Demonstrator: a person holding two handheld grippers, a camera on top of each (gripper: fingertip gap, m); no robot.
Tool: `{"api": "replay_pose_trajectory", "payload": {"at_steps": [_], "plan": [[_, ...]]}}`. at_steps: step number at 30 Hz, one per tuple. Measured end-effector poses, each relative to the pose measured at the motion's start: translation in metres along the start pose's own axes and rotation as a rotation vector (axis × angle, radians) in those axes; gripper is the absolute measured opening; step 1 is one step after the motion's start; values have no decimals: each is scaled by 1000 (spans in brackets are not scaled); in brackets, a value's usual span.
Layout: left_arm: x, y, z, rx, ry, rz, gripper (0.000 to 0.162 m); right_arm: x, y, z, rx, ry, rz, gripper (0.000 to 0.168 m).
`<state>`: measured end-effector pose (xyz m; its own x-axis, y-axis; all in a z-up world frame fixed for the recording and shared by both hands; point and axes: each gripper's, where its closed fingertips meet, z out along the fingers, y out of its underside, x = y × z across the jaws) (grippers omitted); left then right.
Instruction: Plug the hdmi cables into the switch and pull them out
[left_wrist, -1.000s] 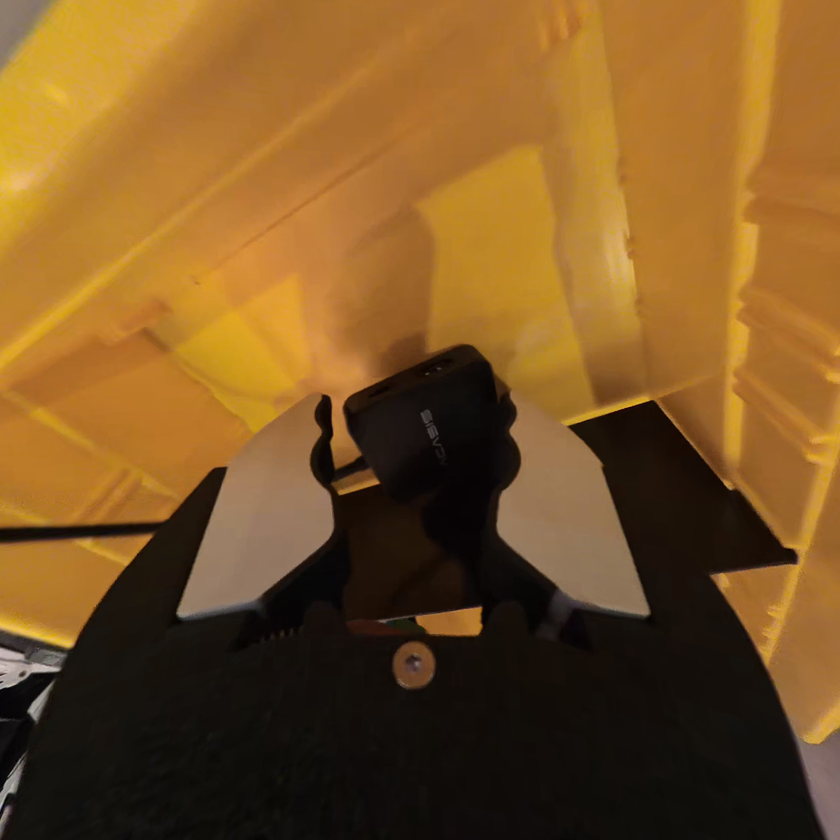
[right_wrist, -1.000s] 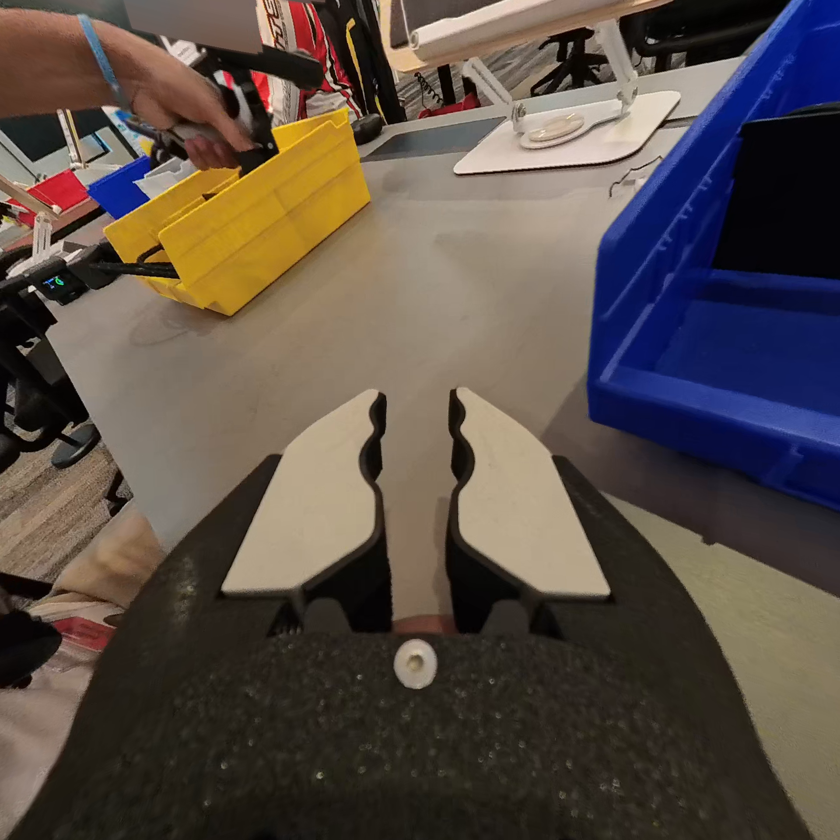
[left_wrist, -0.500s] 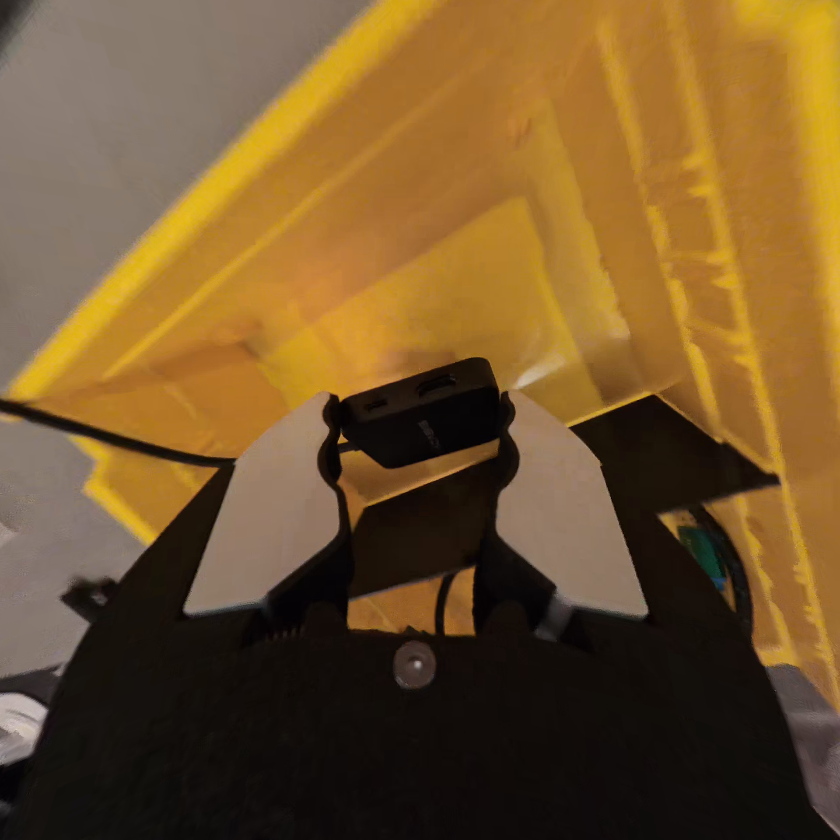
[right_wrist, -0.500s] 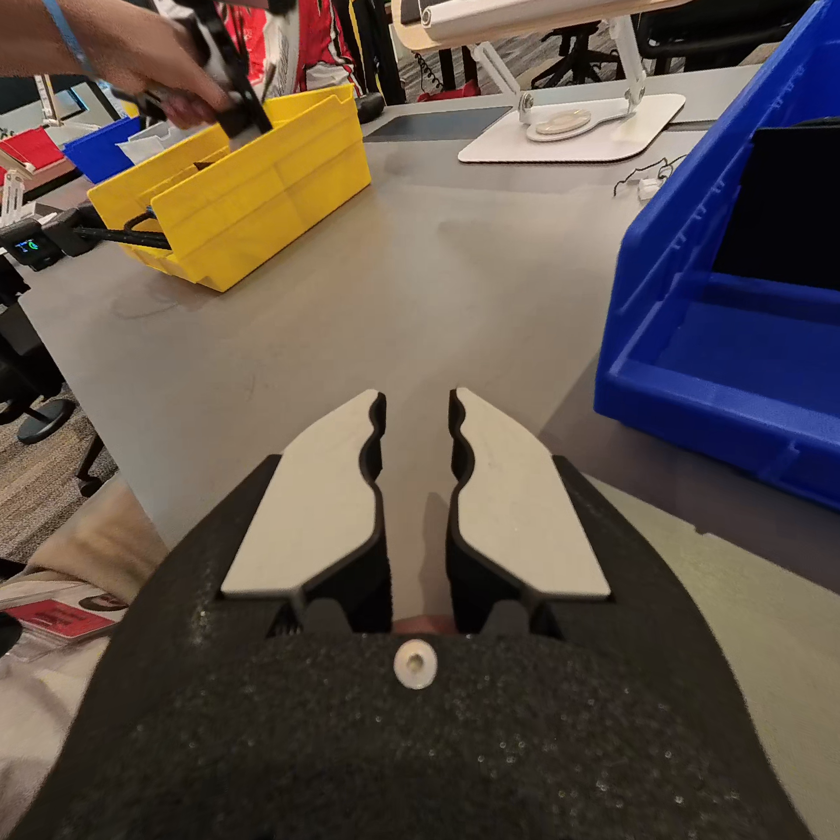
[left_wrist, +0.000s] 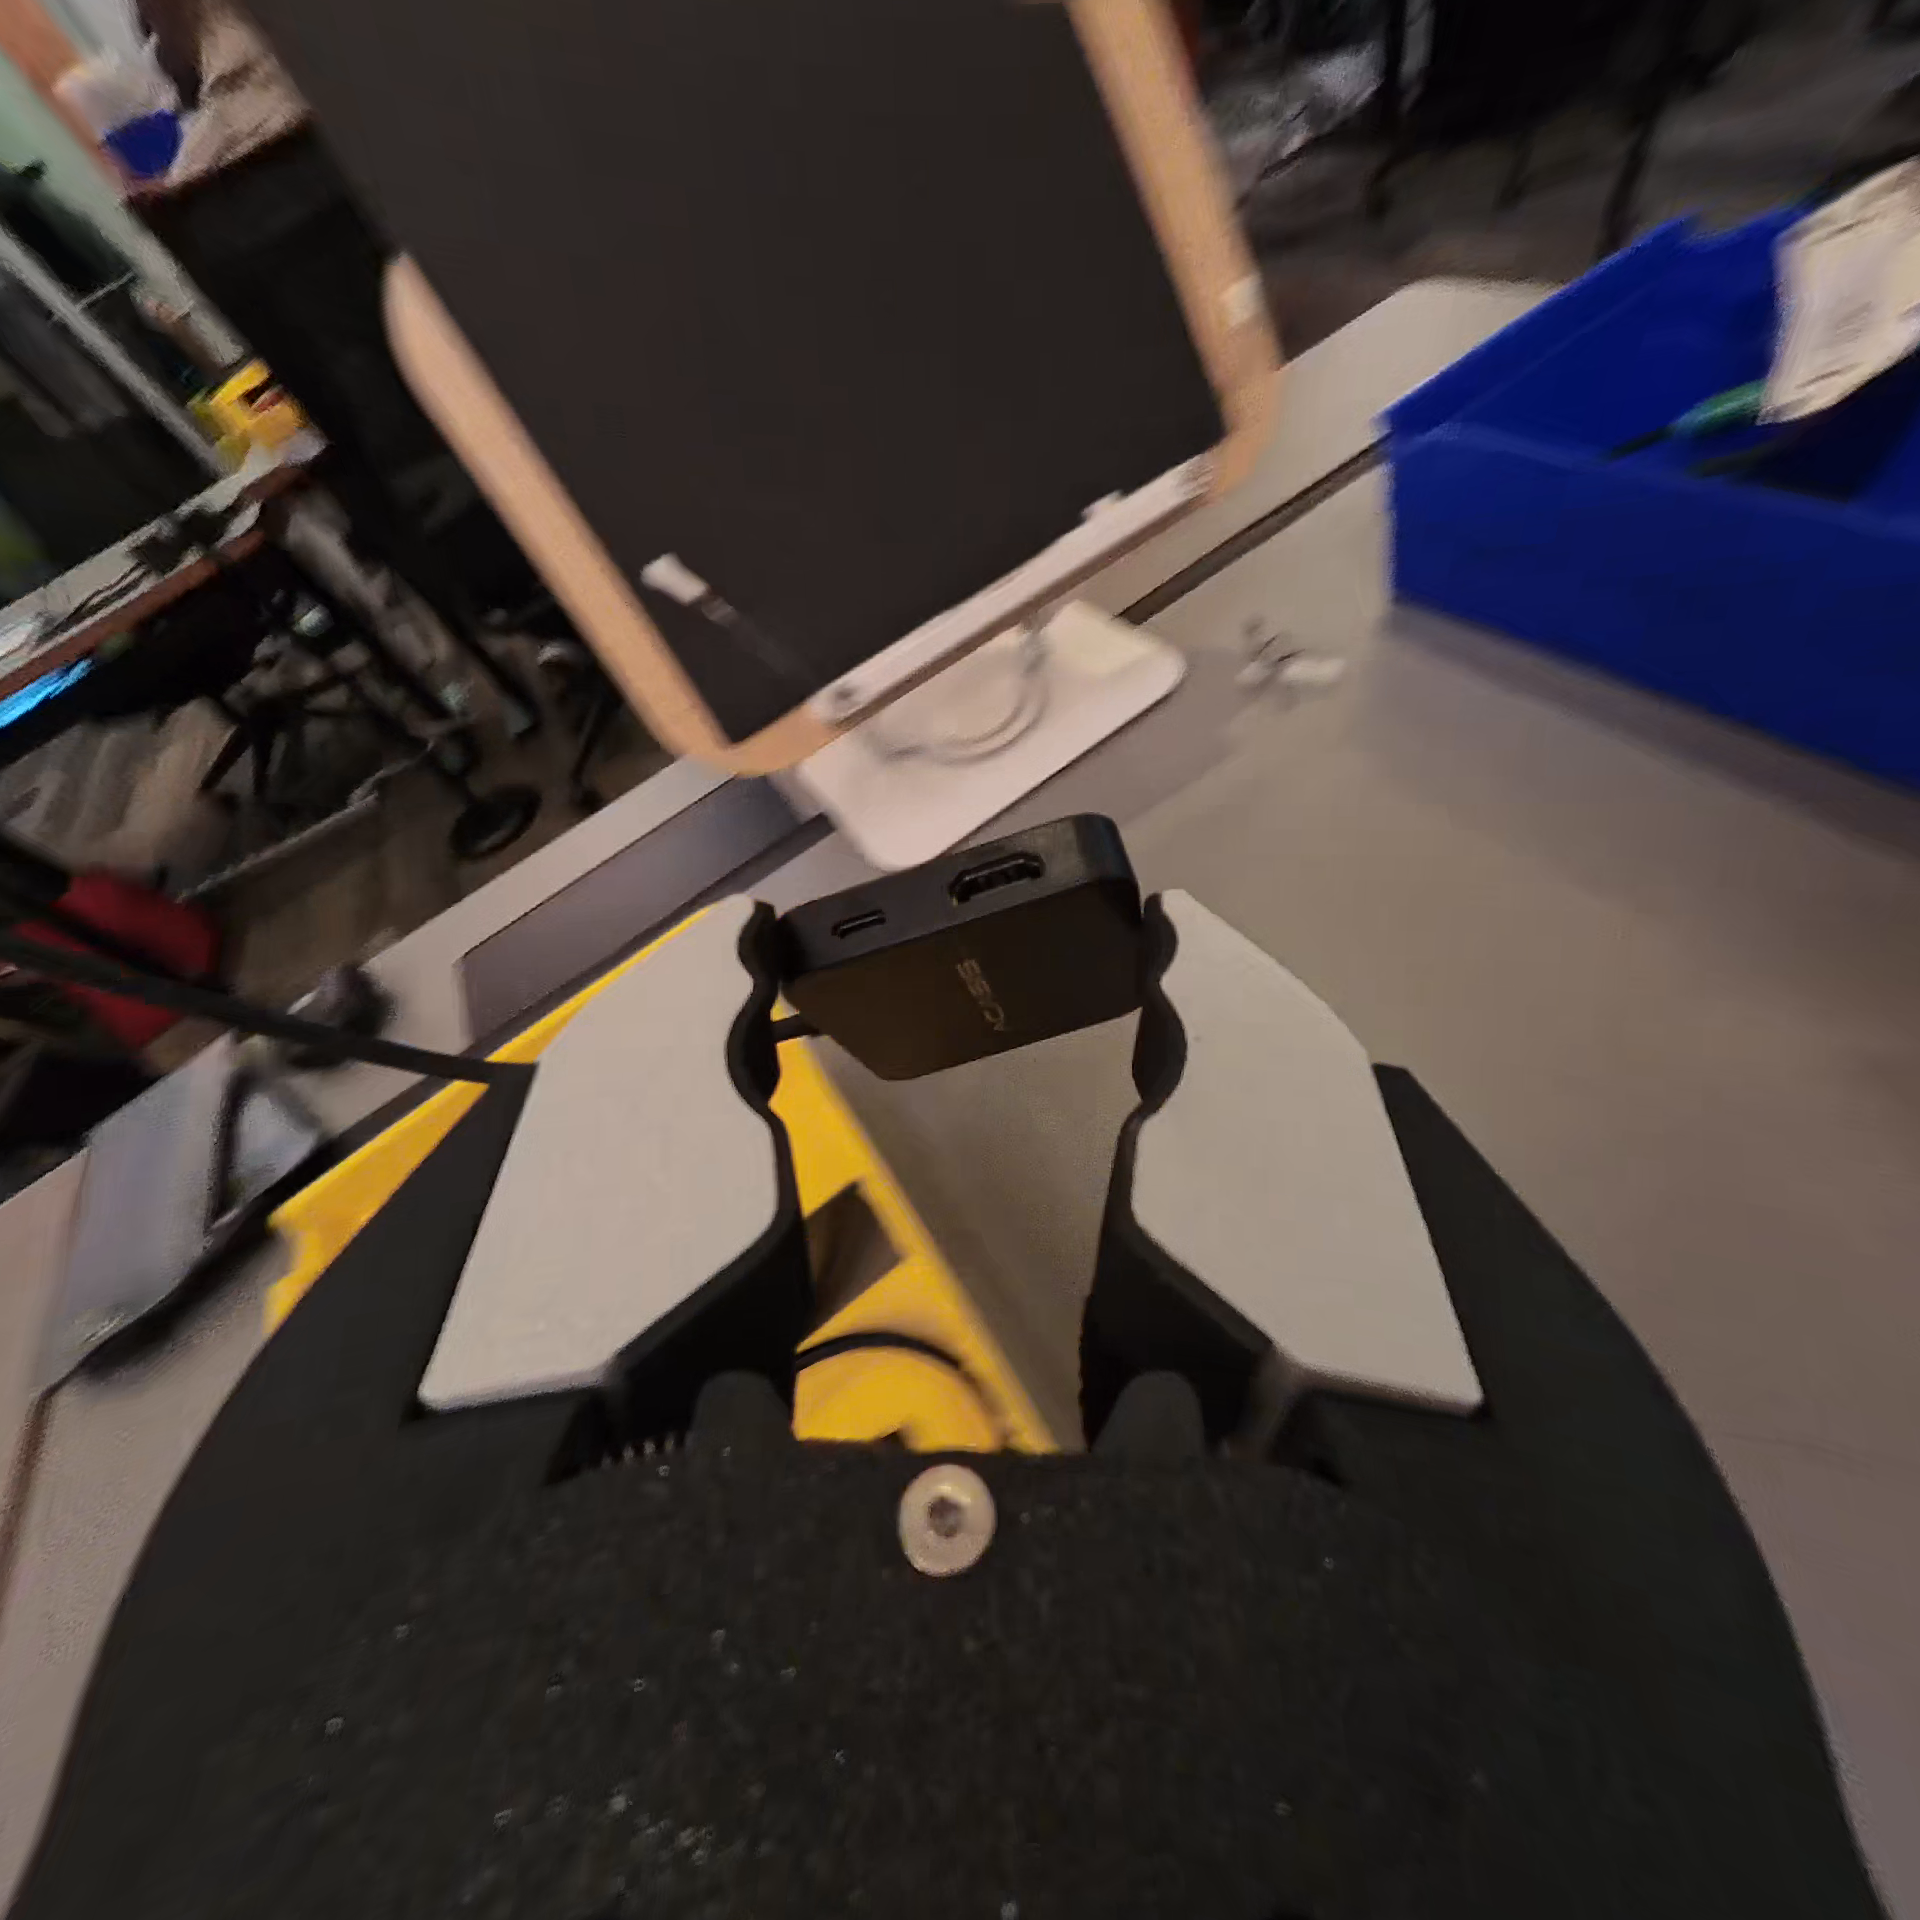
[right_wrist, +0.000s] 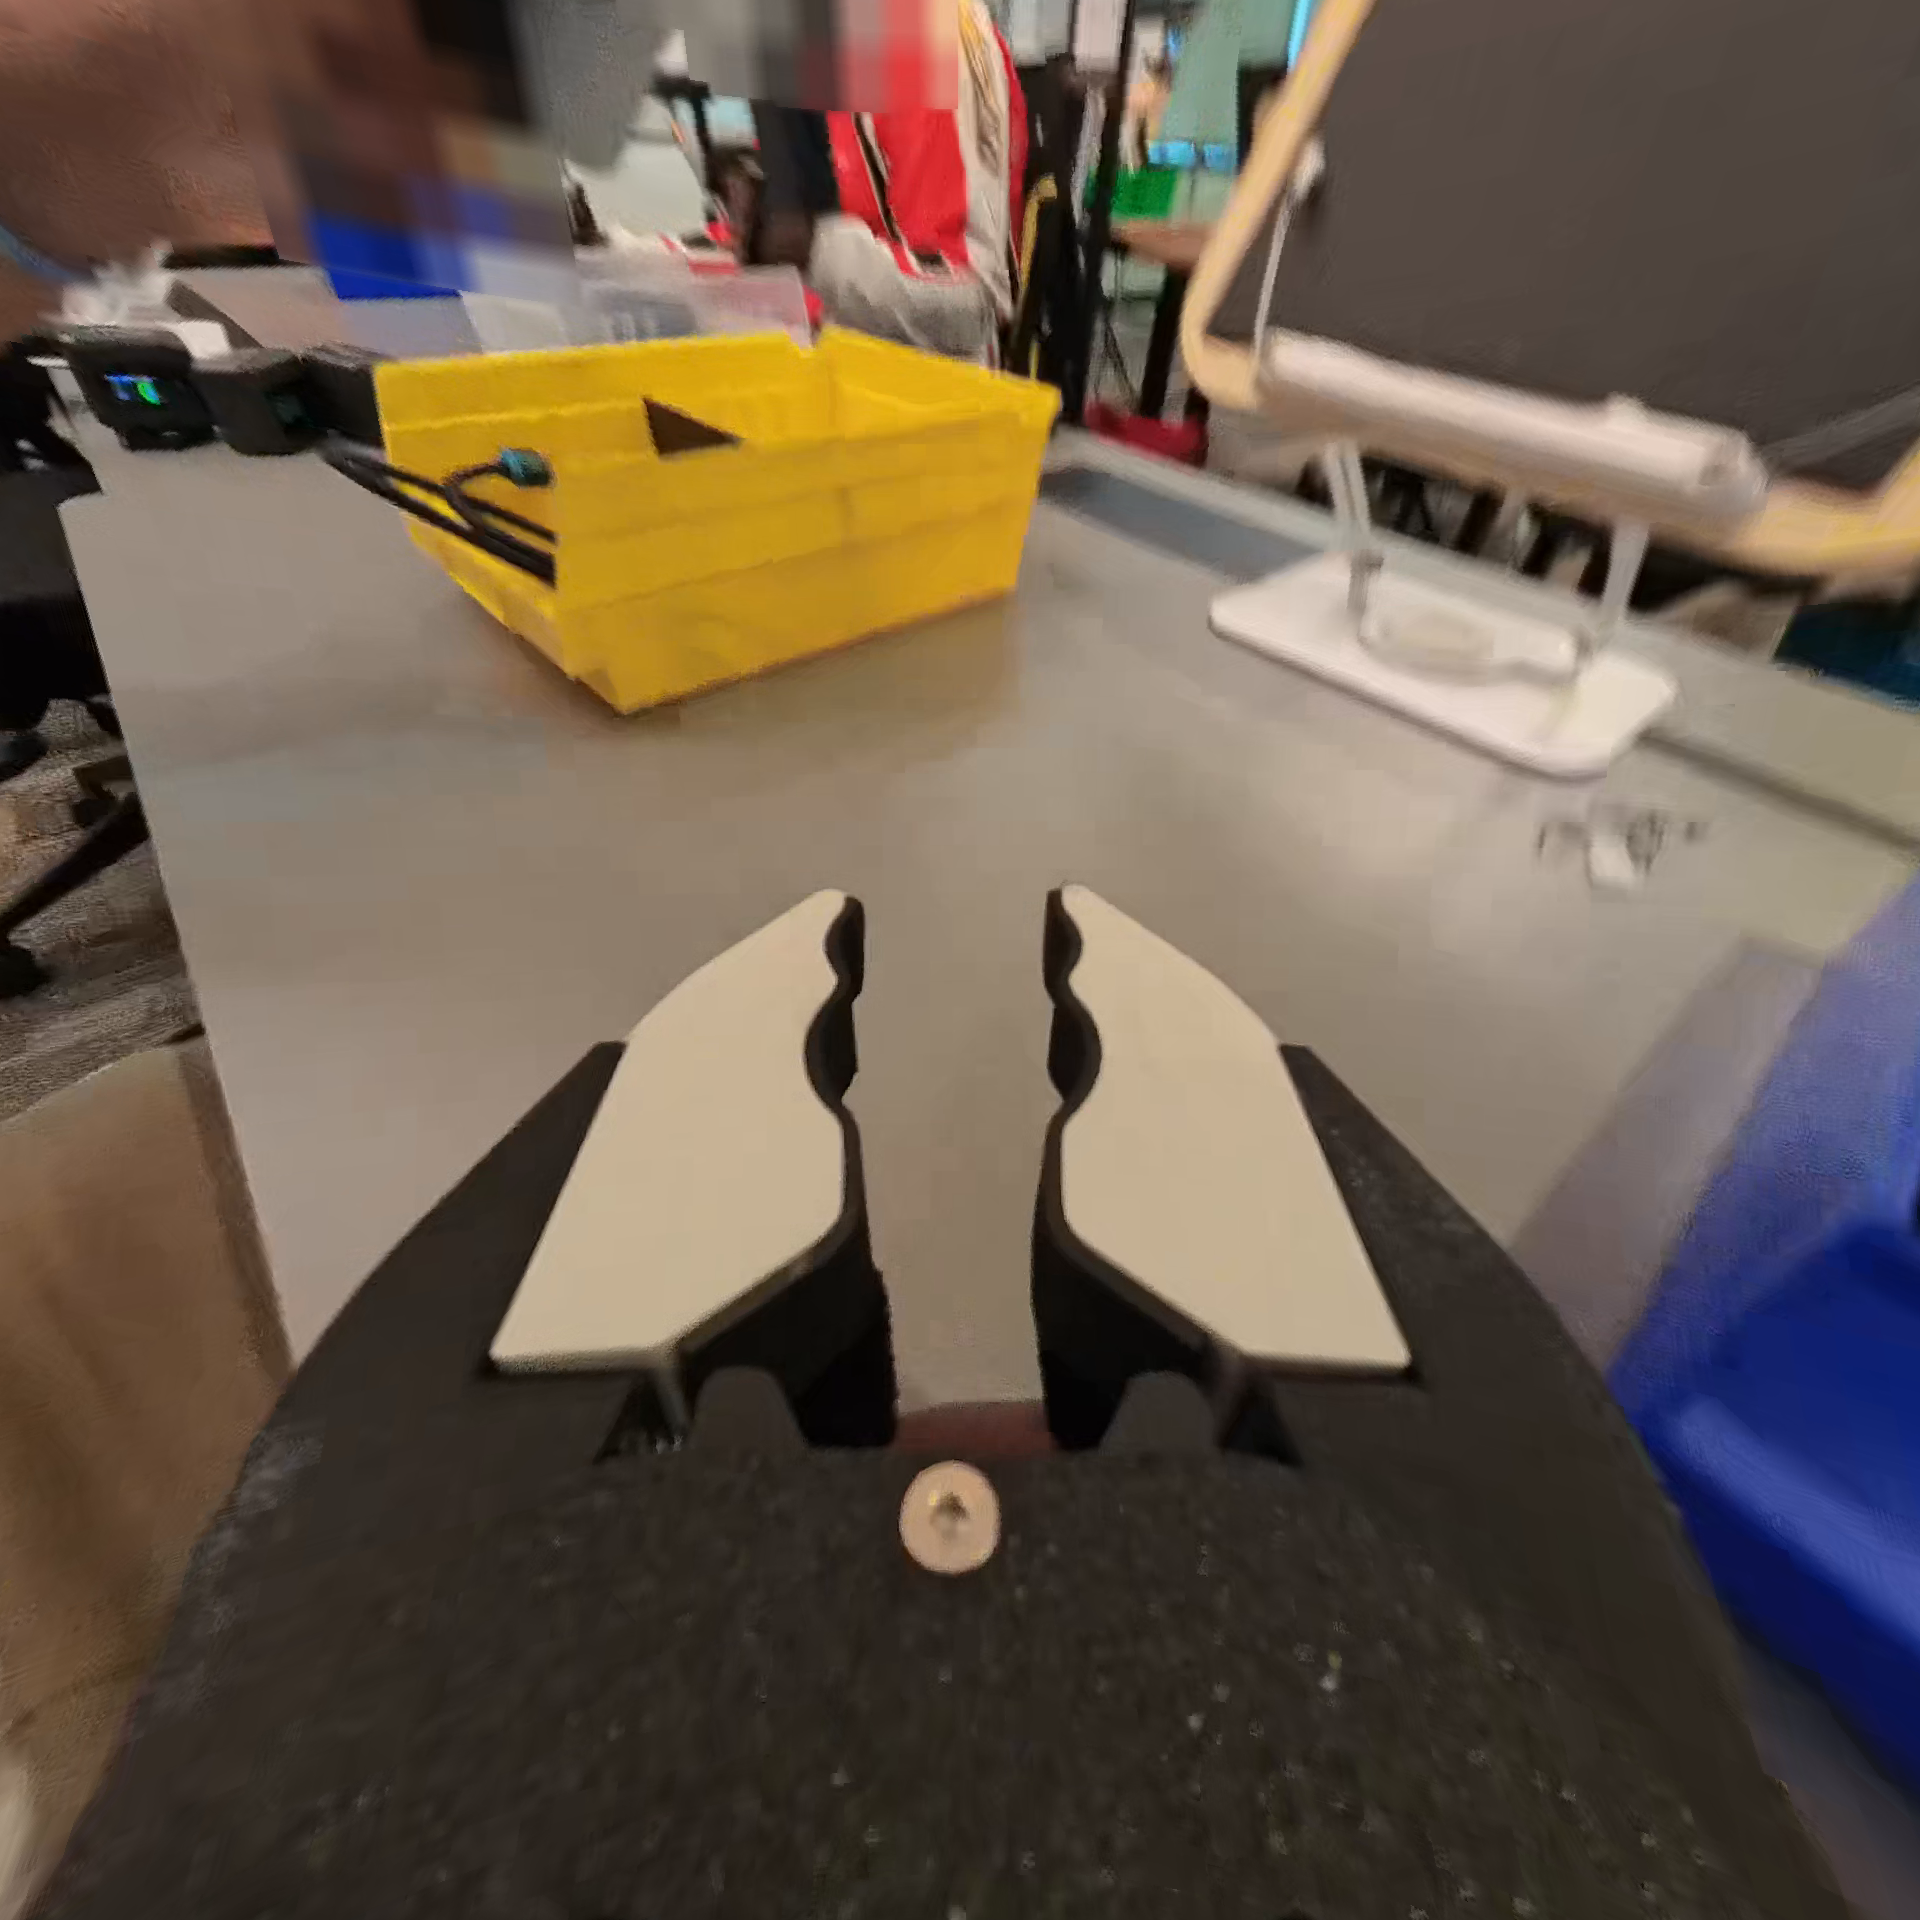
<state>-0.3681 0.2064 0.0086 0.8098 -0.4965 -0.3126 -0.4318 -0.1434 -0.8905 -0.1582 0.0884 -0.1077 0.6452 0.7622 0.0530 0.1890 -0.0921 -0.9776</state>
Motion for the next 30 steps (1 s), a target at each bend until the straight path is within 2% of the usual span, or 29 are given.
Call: {"api": "replay_pose_trajectory", "payload": {"at_steps": [3, 5, 9, 17, 21, 23, 25, 27, 28, 30], "plan": [[63, -8, -5, 73, 71, 69, 66, -12, -47, 22, 112, -82, -37, 32], [94, -7, -9, 123, 53, 168, 66, -17, -76, 31, 143, -154, 5, 32], [146, 3, -18, 148, 60, 314, 66, -33, -103, 40, 81, -288, 95, 38], [185, 4, -28, 176, -18, 546, 66, -55, -66, 39, -134, -214, 13, 30], [199, 5, -26, 182, -4, 528, 66, -53, -59, 34, -167, -185, 5, 14], [203, 13, -21, 141, 37, 502, 66, -48, -52, 33, -202, -135, -69, 13], [203, 22, -20, 109, 52, 491, 58, -42, -47, 32, -208, -90, -172, 13], [200, 27, -22, 131, 29, 470, 35, -38, -40, 29, -215, -78, -323, 13], [200, 28, -22, 152, 30, 459, 30, -41, -41, 27, -180, -90, -397, 13], [200, 35, -19, 154, 30, 454, 30, -44, -44, 23, -148, -79, -454, 13]]}}
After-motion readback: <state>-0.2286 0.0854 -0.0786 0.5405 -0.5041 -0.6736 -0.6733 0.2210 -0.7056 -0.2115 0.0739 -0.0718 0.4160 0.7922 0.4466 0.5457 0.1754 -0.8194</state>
